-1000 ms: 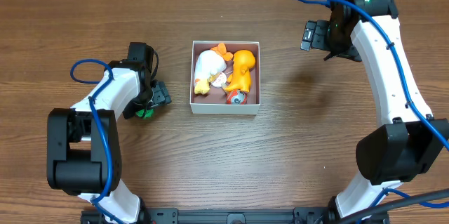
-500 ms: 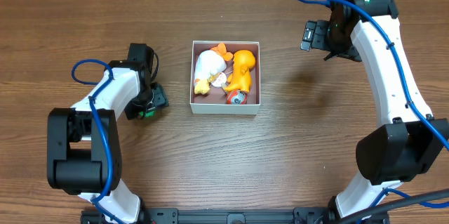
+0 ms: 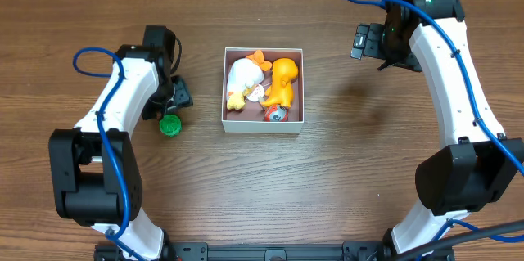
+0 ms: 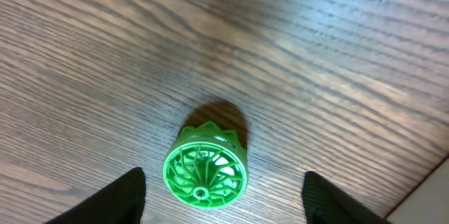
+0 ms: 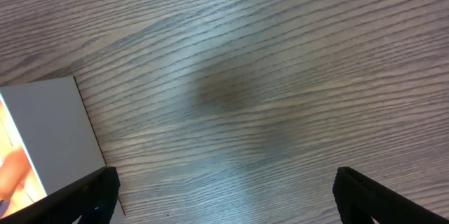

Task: Pack container
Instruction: 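Lower left gripper onto the green toy and grasp it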

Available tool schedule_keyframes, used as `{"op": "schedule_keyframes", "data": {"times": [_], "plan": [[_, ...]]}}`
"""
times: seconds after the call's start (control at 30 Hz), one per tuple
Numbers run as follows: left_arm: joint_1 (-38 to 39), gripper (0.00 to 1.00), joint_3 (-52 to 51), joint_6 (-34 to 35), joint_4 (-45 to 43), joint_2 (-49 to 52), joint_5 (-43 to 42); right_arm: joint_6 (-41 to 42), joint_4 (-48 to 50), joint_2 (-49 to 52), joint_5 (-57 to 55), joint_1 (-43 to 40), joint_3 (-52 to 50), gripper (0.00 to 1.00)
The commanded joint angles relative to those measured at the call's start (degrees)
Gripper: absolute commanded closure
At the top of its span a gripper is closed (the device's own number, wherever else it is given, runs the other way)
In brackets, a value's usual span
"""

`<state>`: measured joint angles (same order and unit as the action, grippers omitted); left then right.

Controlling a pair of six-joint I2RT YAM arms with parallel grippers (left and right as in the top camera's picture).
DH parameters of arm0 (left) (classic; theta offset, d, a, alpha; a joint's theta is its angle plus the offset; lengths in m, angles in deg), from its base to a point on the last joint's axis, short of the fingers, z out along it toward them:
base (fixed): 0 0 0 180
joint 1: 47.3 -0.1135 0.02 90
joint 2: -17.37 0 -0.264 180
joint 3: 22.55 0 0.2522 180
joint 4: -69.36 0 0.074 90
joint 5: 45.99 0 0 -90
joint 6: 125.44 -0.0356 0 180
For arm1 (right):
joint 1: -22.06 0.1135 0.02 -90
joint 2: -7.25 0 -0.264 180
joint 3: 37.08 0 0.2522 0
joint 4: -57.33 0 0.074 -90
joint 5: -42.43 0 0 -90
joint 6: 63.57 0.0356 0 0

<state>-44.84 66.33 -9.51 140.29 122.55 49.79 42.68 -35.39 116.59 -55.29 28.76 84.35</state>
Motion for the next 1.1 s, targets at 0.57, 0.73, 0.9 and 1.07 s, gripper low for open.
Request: {"op": "schedule_keyframes", "data": {"times": [0.57, 0.73, 0.9, 1.07], "plan": [[-0.68, 0.09, -7.69, -0.70, -8.04, 0.68, -3.89, -0.13, 0.22, -1.40, -0.37, -0.02, 1.20, 0.00], [-0.68, 0.07, -8.70, -0.70, -9.81, 1.25, -3.87, -0.15, 0.22, -1.40, -0.37, -0.02, 1.20, 0.00], [-0.66, 0.06, -9.33, -0.70, -10.51, 1.42, -3.89, -0.13, 0.22, -1.40, -0.37, -0.02, 1.20, 0.00], [-0.68, 0.05, -9.79, -0.72, -10.95, 1.42, -3.89, -0.13, 0.22, -1.40, -0.37, -0.02, 1.18, 0.00]]}}
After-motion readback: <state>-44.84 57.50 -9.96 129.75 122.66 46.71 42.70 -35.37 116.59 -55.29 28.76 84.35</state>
